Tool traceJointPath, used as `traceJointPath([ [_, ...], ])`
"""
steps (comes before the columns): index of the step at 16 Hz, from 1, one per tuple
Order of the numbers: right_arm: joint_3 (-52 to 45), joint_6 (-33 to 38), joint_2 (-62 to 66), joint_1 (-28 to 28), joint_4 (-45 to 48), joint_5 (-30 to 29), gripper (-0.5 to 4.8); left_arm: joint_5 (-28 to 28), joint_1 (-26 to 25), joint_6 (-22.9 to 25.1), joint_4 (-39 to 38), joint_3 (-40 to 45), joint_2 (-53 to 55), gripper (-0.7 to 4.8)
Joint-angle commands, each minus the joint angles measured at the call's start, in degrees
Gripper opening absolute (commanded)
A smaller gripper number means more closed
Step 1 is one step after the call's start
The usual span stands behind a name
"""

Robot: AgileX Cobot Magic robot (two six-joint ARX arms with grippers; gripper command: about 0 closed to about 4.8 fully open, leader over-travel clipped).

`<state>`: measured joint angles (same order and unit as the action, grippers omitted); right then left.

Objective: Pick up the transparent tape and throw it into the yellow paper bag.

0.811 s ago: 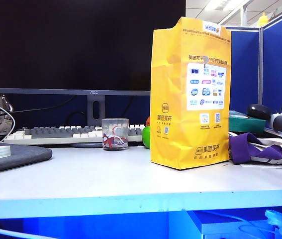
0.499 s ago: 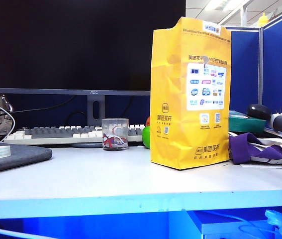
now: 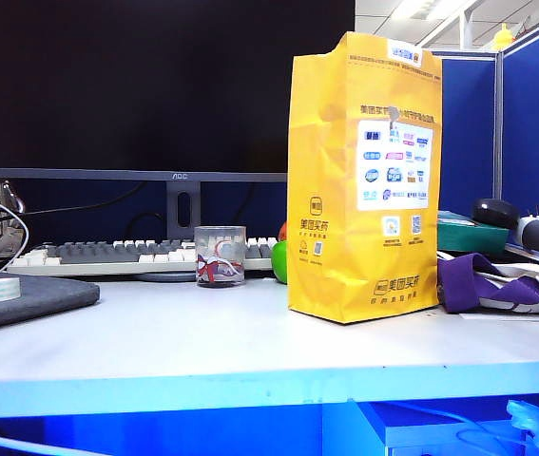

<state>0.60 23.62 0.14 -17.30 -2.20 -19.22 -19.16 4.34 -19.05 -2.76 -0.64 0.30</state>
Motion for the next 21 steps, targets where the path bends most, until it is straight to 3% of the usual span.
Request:
traceJointPath([
  [1,-0.48,0.39,-0.04,-0.07,6.97,-4.35,0.2,3.34,-0.02,1.57,-2.34,-3.89,-0.02,4.79],
  [6,0.55,3.19,-0.02,-0.09,12.55,-8.17,0.08,10.58,-0.02,10.91,-9.99,-14.38,4.46,4.79],
  [11,8.9,-1.42,5.75,-0.07,12.33,-6.19,0.08,11.26,-0.04,13.57,-10.54,-27.87,20.46,4.79],
  [14,17.49,-4.17,22.25,-0.04,12.79,-6.27,0.08,10.03,-0.04,24.37,-16.46,-36.76,33.88,4.79],
  [17,26.84,-4.13,40.89,-0.11,12.72,-14.78,0.08,10.16,-0.07,33.0,-23.78,-44.72,43.65,4.79],
  [21,35.43,-4.2,58.73,-5.38,12.85,-24.26,0.08,10.16,-0.09,33.64,-25.05,-49.57,58.21,4.79],
])
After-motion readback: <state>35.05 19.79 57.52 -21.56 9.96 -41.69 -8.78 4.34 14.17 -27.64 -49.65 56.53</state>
